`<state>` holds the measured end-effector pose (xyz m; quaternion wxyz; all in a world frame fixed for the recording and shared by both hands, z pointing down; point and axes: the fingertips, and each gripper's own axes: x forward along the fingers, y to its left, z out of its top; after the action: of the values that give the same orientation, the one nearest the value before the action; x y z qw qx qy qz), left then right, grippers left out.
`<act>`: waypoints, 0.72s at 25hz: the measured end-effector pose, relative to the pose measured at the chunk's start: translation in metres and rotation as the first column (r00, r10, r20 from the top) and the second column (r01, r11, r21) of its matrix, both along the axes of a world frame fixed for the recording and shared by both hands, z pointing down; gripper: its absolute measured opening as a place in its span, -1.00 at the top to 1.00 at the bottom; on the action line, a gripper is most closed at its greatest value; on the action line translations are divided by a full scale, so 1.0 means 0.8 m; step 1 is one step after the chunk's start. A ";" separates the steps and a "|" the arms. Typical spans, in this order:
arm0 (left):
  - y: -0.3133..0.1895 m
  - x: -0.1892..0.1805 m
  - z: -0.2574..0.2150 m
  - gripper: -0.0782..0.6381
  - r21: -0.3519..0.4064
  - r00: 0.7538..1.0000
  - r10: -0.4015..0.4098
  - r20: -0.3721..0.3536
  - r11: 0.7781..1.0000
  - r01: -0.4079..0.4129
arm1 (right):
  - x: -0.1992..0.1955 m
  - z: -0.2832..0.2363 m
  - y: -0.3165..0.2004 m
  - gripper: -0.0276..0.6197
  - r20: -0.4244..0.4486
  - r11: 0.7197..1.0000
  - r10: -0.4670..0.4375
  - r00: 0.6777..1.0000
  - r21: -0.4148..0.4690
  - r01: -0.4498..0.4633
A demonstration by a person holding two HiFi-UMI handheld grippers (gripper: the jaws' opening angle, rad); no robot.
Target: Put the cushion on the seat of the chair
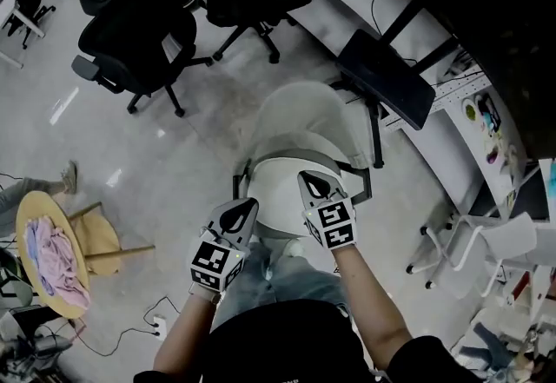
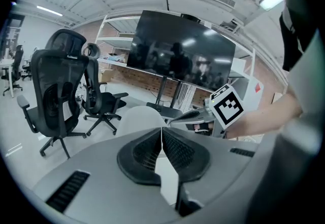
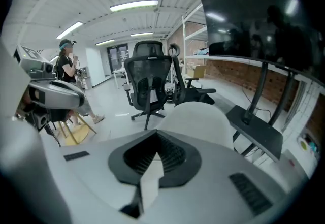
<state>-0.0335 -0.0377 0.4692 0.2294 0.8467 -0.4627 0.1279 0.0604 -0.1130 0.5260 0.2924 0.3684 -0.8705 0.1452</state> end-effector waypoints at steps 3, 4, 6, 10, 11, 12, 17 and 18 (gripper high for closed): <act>-0.009 0.018 -0.012 0.75 0.014 0.999 0.045 -0.001 0.999 -0.045 | 0.020 -0.027 -0.003 0.89 0.034 0.998 0.056 0.998 0.040 -0.057; -0.015 0.024 -0.019 0.75 0.031 0.998 0.056 -0.003 0.998 -0.056 | 0.027 -0.038 -0.005 0.89 0.047 0.996 0.073 0.996 0.056 -0.076; -0.025 0.035 -0.036 0.75 0.066 0.997 0.075 -0.004 0.995 -0.075 | 0.039 -0.062 -0.008 0.89 0.073 0.991 0.098 0.993 0.089 -0.104; -0.034 0.055 -0.069 0.75 0.116 0.995 0.098 -0.003 0.989 -0.097 | 0.061 -0.106 -0.007 0.89 0.115 0.980 0.122 0.986 0.146 -0.138; -0.036 0.059 -0.077 0.75 0.129 0.995 0.100 -0.004 0.987 -0.099 | 0.066 -0.116 -0.006 0.89 0.123 0.976 0.126 0.984 0.160 -0.145; -0.038 0.063 -0.085 0.75 0.143 0.995 0.102 -0.005 0.985 -0.100 | 0.071 -0.127 -0.006 0.89 0.131 0.973 0.131 0.983 0.173 -0.152; -0.047 0.079 -0.119 0.75 0.195 0.993 0.114 -0.006 0.974 -0.111 | 0.089 -0.178 -0.008 0.89 0.175 0.954 0.150 0.973 0.234 -0.189; -0.049 0.083 -0.126 0.75 0.206 0.993 0.119 -0.006 0.972 -0.115 | 0.093 -0.188 -0.009 0.89 0.182 0.949 0.152 0.971 0.247 -0.195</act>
<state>0.0325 -0.0765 0.3682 0.1373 0.8927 -0.4207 0.0849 0.1350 -0.1202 0.3758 0.1558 0.4661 -0.8669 0.0829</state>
